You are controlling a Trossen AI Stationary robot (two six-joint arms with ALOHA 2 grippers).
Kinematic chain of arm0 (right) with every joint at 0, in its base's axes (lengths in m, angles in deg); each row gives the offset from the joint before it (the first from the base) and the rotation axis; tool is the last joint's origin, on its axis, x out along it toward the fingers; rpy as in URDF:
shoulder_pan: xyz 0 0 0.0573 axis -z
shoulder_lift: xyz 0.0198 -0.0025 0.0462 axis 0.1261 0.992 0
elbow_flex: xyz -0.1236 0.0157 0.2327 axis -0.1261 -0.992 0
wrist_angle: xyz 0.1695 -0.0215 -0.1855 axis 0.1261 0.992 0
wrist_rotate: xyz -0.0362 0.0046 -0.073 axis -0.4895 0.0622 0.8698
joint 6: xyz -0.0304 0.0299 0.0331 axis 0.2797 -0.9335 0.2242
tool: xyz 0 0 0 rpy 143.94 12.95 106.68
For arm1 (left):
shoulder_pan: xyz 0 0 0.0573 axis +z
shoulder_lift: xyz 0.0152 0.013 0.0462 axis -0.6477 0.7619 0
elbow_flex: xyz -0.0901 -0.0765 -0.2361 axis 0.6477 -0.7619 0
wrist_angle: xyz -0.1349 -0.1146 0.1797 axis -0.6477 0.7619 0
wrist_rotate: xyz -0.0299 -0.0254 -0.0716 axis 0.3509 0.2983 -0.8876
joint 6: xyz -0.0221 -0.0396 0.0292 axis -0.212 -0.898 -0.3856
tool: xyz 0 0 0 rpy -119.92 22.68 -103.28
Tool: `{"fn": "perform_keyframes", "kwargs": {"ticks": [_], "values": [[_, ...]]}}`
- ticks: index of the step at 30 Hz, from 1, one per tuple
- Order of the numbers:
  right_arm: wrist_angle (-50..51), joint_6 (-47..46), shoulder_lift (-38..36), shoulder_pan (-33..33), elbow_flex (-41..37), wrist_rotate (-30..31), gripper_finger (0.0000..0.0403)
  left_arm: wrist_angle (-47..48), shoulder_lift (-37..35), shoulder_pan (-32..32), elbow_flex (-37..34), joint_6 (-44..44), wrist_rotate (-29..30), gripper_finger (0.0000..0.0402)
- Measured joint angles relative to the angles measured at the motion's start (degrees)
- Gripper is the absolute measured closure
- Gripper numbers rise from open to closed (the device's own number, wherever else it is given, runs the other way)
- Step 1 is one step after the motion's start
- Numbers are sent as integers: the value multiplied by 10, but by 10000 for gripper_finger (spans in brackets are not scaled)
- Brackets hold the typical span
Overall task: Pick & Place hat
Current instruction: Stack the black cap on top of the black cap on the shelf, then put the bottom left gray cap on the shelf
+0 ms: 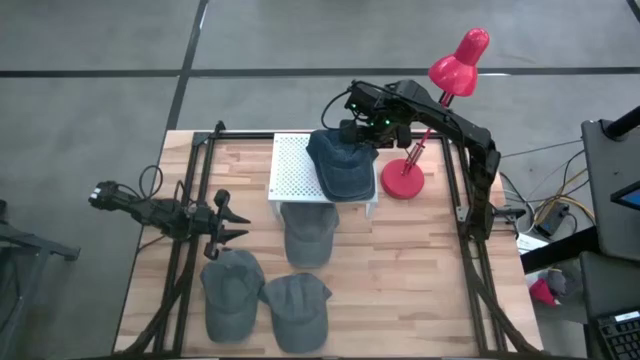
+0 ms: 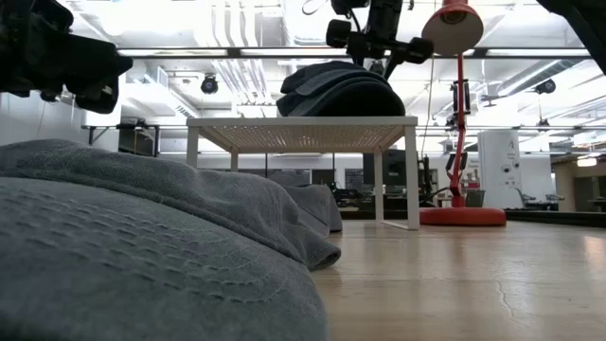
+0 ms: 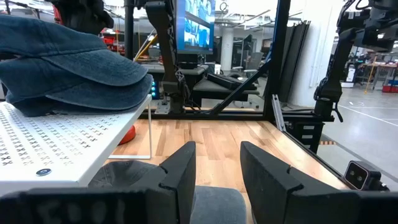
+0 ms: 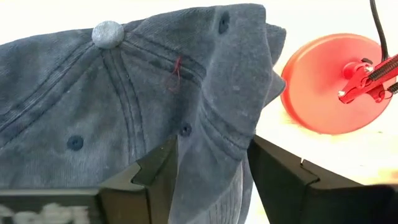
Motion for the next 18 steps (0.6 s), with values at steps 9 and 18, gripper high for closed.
{"fn": "perform_keyframes", "kwargs": {"ticks": [9,18], "values": [[-1,-3,-33,-6,0,-2,209,0,0,0,0,0,0,273],[-2,31,-78,-52,0,2,209,0,0,0,0,-15,0,273]]}}
